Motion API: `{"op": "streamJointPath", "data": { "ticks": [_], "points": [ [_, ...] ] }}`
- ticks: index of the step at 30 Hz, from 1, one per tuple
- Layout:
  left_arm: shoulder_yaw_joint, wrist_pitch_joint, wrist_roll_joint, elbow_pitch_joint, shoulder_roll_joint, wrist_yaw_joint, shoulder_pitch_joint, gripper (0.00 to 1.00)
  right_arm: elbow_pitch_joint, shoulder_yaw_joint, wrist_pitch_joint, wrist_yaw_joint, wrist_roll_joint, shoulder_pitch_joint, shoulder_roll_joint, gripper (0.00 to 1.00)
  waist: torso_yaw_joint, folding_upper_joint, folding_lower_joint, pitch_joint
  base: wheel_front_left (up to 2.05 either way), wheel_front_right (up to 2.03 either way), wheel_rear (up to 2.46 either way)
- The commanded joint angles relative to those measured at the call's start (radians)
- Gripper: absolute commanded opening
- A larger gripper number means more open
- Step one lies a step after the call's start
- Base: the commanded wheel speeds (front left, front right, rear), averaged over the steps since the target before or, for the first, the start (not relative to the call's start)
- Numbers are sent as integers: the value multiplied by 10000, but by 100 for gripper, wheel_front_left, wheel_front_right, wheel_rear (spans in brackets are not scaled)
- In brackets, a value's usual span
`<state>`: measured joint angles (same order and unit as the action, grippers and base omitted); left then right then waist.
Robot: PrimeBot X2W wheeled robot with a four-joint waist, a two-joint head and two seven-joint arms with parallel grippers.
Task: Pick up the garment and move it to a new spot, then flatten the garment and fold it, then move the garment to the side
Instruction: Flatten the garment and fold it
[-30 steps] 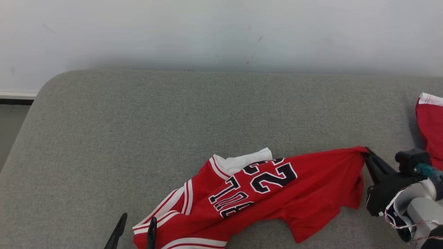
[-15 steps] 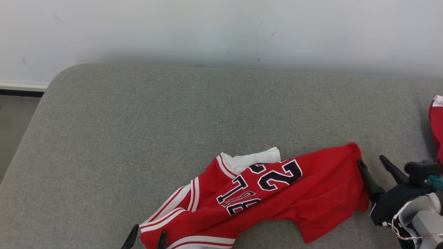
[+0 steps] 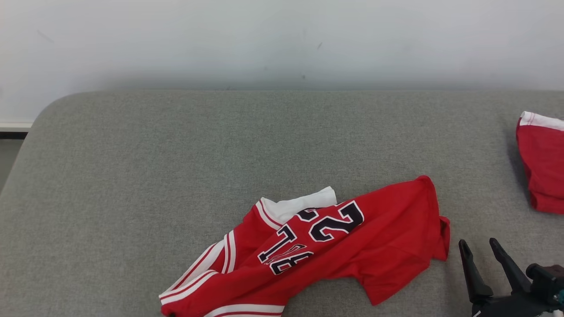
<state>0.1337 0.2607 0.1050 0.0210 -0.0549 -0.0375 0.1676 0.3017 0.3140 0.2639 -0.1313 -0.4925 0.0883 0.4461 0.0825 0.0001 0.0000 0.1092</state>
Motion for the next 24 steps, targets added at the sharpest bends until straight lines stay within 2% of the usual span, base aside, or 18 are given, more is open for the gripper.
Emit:
{"op": "streamJointPath", "data": {
  "ticks": [1,6,10,15,16,17,18,21,24],
  "points": [
    [45,44,-223,-521,-231,-120,-169,100,-174,-70,15,13,101,-134,-117,100,-225,-1,0,-113,0,0,0],
    [62,44,-455,-1329,-442,-156,-621,100,-259,19,16,12,27,-393,-282,100,-496,-1,0,-277,0,0,0],
    [-27,33,-524,-2085,-540,-14,-1148,100,-461,527,16,12,-363,-495,-241,100,-722,-1,0,-382,0,0,0],
    [-55,38,-576,-2653,-691,-45,-1633,100,-614,1024,16,12,-853,-610,-127,100,-954,-1,0,-440,0,0,0],
    [-31,40,-633,-2669,-745,-71,-1777,89,-634,1091,15,12,-923,-616,-128,100,-996,-1,0,-438,0,0,0],
    [-8,39,-663,-2659,-791,-131,-1878,20,-641,1157,16,12,-960,-623,-133,100,-1038,-1,0,-437,0,0,0],
    [37,40,-719,-2694,-844,-156,-1929,0,-634,1205,15,12,-988,-638,-123,100,-1068,-1,0,-438,0,0,0],
    [13,41,-762,-2567,-953,-152,-2219,0,-640,1404,17,12,-1092,-642,-139,100,-1169,-1,0,-442,0,0,0],
    [-90,41,-954,-2115,-1065,54,-2509,0,-631,1640,17,12,-1225,-577,-199,100,-1215,-1,0,-458,0,0,0]
  ]
}}
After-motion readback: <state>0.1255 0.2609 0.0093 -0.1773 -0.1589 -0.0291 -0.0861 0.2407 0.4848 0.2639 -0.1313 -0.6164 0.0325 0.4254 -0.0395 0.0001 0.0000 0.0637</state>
